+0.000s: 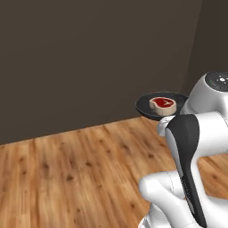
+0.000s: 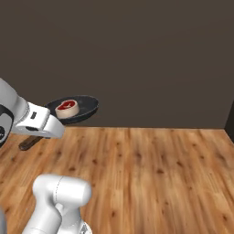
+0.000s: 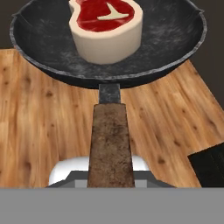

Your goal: Pick up the pan with the steak in it and place it on the dining table. Then place the steak on the plate.

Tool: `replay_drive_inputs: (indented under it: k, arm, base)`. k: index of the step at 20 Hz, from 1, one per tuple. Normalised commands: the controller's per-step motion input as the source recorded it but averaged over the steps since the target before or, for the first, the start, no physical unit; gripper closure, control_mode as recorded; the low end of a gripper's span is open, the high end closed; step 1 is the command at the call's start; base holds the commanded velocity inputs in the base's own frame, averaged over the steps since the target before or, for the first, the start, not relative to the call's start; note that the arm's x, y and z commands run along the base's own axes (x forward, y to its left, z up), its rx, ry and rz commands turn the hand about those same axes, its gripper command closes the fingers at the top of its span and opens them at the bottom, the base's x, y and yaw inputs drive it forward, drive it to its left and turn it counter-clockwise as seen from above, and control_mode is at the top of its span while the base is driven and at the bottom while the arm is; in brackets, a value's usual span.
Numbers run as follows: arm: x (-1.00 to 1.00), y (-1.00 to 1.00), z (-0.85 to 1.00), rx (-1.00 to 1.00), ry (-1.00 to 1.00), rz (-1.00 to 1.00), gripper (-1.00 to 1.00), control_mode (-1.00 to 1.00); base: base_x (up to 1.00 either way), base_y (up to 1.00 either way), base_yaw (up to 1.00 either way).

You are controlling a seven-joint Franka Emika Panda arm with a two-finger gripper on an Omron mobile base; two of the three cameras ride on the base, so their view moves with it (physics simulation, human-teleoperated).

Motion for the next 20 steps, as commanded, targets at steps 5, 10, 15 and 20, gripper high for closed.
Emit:
replay_drive_inputs:
  k: [5, 10, 15, 20]
  arm:
    - [0.00, 0.00, 0.00, 0.00, 0.00, 0.00, 1.00, 1.00]
    - [0.00, 0.00, 0.00, 0.00, 0.00, 0.00, 1.00, 1.00]
    - [0.00, 0.00, 0.00, 0.00, 0.00, 0.00, 1.00, 1.00]
    - [0.00, 0.00, 0.00, 0.00, 0.00, 0.00, 1.00, 1.00]
  base:
    - [0.96, 0.06, 0.01]
    - [0.24, -0.01, 0.35]
    - [0.00, 0.00, 0.50]
    - [0.00, 0.00, 0.50]
